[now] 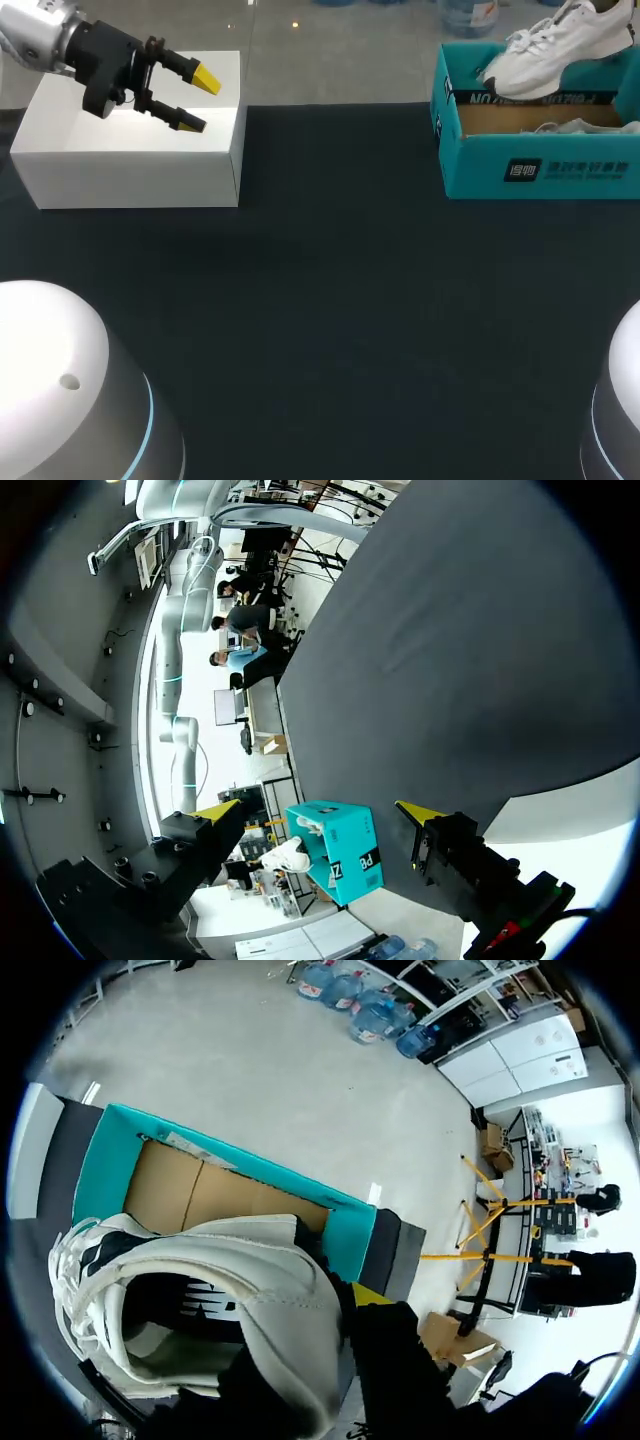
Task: Take the shoe out of the shoebox, open the shoe tongue, remove and reinsert the insole, then place the shoe into the shoebox
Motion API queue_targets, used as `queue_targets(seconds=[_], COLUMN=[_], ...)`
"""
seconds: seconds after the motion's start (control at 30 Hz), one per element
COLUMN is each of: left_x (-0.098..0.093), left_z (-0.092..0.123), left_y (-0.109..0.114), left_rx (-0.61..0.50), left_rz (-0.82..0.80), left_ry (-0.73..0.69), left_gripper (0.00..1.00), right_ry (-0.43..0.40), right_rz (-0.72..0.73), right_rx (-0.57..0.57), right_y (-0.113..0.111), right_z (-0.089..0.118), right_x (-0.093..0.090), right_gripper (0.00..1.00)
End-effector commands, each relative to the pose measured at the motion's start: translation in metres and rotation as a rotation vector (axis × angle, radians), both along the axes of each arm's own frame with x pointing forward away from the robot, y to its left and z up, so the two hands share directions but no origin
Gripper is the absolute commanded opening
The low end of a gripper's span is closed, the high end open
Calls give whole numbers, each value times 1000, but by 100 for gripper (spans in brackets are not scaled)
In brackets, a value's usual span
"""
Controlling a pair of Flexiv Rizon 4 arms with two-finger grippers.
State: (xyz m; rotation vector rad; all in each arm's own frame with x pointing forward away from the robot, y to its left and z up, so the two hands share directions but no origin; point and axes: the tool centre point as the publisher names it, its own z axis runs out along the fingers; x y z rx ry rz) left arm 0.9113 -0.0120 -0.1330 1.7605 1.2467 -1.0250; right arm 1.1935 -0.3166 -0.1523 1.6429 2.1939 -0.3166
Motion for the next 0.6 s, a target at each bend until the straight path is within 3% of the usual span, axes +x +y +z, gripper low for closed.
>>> queue_targets(seconds=[0.03, 0.5, 0.6], left_x=[-1, -1, -1], left_z=[0, 0, 0], left_y=[0, 0, 0], left_rx=[3, 3, 3], left_rz=[1, 1, 1], left_ry=[-2, -2, -2], left_gripper=[100, 100, 100], right_ry=[-106, -106, -125], right_rz=[-366, -366, -361], right_rx=[50, 50, 127], right_y=[-3, -3, -5], right_z=[3, 3, -6], right_x=[2, 2, 1], right_gripper=[0, 0, 0])
